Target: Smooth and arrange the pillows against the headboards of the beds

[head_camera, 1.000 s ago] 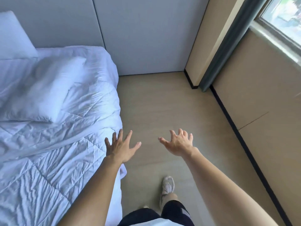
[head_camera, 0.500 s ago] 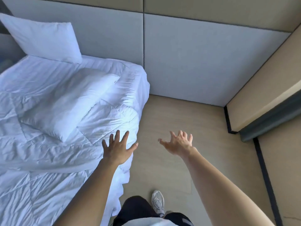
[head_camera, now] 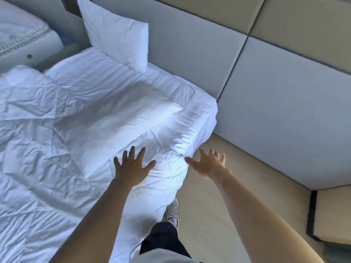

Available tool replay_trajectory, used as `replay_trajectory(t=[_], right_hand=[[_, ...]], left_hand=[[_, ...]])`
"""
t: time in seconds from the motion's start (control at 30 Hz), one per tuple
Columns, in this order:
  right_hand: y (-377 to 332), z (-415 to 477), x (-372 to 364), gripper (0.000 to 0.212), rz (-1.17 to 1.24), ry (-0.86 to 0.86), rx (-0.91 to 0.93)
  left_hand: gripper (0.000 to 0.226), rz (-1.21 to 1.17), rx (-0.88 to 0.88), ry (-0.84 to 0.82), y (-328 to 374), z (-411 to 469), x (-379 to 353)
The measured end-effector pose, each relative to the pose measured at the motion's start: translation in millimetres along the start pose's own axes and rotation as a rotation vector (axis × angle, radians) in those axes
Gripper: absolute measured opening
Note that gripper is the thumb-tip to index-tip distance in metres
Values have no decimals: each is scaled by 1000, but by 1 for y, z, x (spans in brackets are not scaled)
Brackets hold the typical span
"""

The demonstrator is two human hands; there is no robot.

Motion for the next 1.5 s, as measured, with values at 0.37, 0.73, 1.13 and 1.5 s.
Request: replay_trajectory(t=[0.37,0.73,1.13,1.5], right_hand=[[-134,179,70,90,-160,-59,230],[-351,396,34,79,-335,141,752],[-429,582,-115,76,-371,291,858],[-437,538,-62,75,-254,81,767]], left_hand=[[77,-157,220,-36,-69,131,59],[82,-205,500,95,-176,313,19],[82,-83,553,367,-257,465,-119],[76,-177,588,240,-237,430,-54]])
Point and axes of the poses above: each hand's wrist, its own z-axis towards the middle knuckle, its own x-axis out of the back of the hand, y = z × x, the point moved 6 cm from there along z, towards the middle knuckle, and after that the axes turned 4 degrees about -y, right-handed, at the moved point
